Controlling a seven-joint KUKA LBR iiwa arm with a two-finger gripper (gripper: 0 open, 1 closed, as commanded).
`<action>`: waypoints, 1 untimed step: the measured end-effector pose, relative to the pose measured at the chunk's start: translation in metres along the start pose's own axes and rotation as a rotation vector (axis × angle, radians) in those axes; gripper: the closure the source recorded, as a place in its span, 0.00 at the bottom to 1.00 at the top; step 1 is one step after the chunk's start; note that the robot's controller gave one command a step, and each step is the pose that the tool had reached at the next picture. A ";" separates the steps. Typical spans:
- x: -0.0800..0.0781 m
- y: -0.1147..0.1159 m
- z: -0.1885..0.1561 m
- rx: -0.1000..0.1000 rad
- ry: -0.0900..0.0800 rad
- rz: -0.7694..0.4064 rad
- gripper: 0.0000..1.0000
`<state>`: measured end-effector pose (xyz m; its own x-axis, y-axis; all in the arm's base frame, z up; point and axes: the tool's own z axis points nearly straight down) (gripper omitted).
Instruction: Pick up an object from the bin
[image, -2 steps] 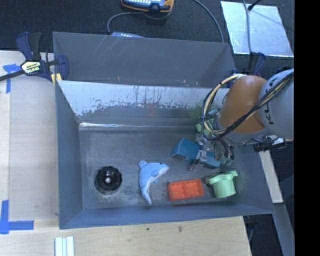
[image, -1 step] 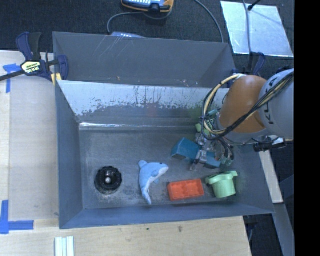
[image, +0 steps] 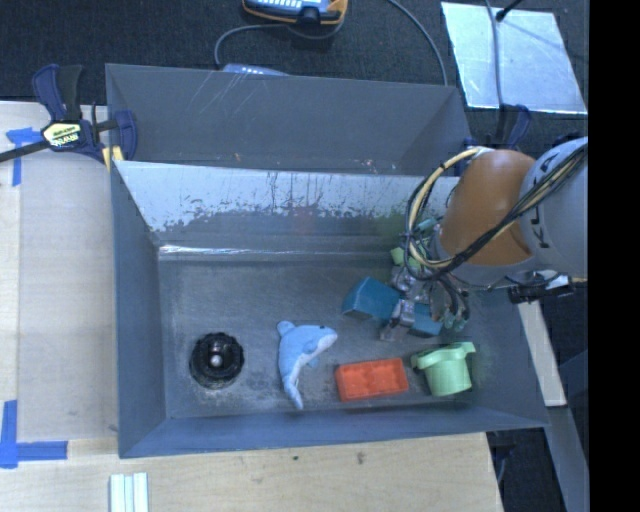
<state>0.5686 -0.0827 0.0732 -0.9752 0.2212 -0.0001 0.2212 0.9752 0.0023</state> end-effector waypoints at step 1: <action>0.002 -0.001 -0.016 0.001 0.007 0.000 1.00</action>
Offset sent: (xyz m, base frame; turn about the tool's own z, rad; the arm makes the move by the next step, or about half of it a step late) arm 0.0000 -0.0001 0.0592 0.0000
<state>0.5664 -0.0829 0.0894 -0.9753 0.2208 0.0066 0.2208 0.9753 0.0009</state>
